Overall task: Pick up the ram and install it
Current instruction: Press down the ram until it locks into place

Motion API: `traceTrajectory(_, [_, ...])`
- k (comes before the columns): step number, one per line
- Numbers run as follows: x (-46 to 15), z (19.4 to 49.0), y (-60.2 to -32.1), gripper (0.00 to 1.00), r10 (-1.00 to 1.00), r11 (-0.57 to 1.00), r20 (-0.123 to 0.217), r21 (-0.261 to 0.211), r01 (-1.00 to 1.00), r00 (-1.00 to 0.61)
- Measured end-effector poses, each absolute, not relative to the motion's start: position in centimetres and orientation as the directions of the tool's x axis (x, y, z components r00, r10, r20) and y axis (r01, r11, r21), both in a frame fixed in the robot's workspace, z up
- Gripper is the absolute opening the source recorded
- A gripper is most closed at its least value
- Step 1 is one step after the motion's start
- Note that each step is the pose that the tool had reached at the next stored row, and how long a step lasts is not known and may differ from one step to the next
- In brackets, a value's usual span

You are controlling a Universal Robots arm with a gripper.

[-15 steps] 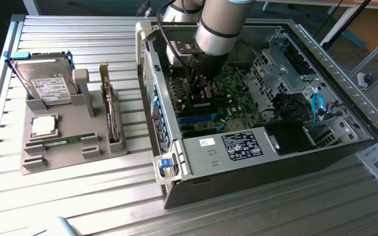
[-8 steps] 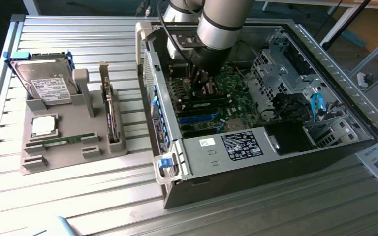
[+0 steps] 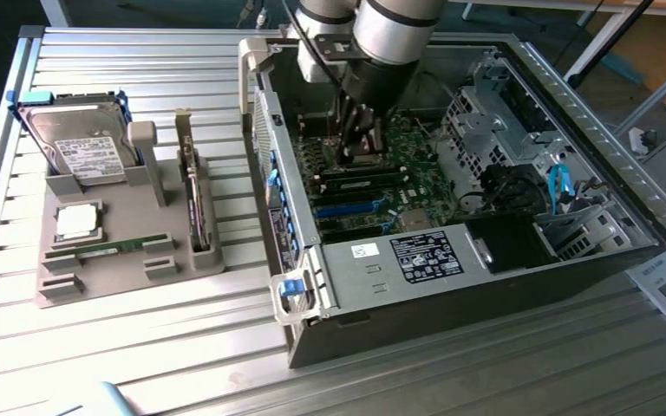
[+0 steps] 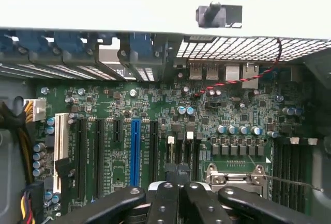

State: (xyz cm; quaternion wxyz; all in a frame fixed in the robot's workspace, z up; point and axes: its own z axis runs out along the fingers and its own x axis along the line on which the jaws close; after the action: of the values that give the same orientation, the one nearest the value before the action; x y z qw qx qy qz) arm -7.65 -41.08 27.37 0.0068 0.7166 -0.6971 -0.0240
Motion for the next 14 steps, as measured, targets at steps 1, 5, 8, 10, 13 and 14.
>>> traceTrajectory(1, [-7.4,27.4,-41.1,0.10,-0.999,-0.028,-0.025,0.046,-0.999,0.027])
traceTrajectory(5, [-5.4,27.4,-41.1,0.10,-0.999,-0.028,-0.025,0.061,-0.998,0.027])
traceTrajectory(8, [-3.2,27.4,-41.1,0.10,-0.999,-0.028,-0.026,0.079,-0.996,0.026])
traceTrajectory(10, [-2.0,27.4,-41.1,0.10,-0.999,-0.028,-0.027,0.088,-0.996,0.026])
traceTrajectory(13, [-0.2,27.4,-41.1,0.10,-0.999,-0.028,-0.027,0.099,-0.995,0.026])
traceTrajectory(14, [0.8,27.4,-41.1,0.10,-0.999,-0.028,-0.029,0.106,-0.994,0.025])
